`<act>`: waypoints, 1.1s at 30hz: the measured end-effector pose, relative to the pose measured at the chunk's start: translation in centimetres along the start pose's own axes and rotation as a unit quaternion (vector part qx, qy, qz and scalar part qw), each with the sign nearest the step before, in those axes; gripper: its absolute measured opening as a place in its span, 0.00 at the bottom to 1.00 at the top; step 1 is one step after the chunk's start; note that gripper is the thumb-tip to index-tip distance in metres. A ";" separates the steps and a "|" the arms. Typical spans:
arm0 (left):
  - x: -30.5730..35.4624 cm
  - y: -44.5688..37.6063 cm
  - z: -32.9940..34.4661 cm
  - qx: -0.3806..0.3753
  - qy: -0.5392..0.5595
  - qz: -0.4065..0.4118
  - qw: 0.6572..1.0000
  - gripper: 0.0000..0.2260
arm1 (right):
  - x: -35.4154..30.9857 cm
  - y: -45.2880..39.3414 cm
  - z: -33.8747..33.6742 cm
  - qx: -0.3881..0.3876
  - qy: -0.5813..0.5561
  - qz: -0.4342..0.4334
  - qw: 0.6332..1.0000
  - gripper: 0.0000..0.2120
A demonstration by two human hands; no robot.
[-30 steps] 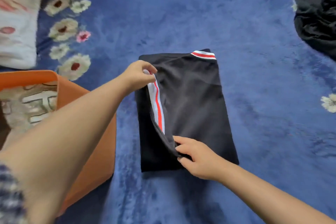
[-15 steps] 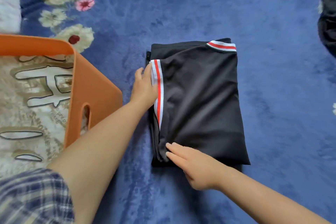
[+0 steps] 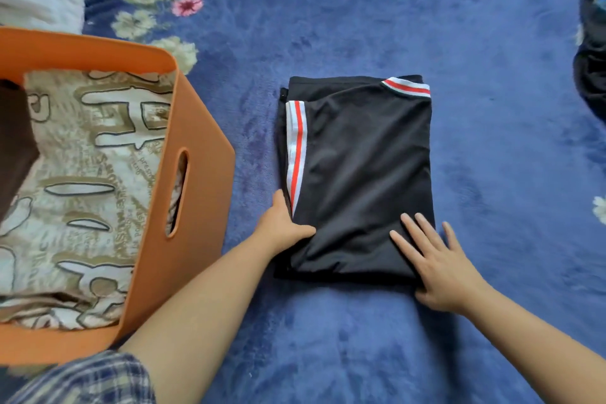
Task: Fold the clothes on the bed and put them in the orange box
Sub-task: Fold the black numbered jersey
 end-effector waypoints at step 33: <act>-6.0 9.6 1.9 0.163 -0.441 0.262 0.843 0.52 | -0.8 9.4 1.6 0.054 0.023 -0.115 0.992 0.49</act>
Point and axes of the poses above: each hand's wrist, its own y-axis away from the middle knuckle, its own z-axis out of the palm, x = y × z, the point moved 6 cm from there along -y, towards the middle knuckle, and after that the axes turned 5 degrees about -z, right-handed, at the moved point
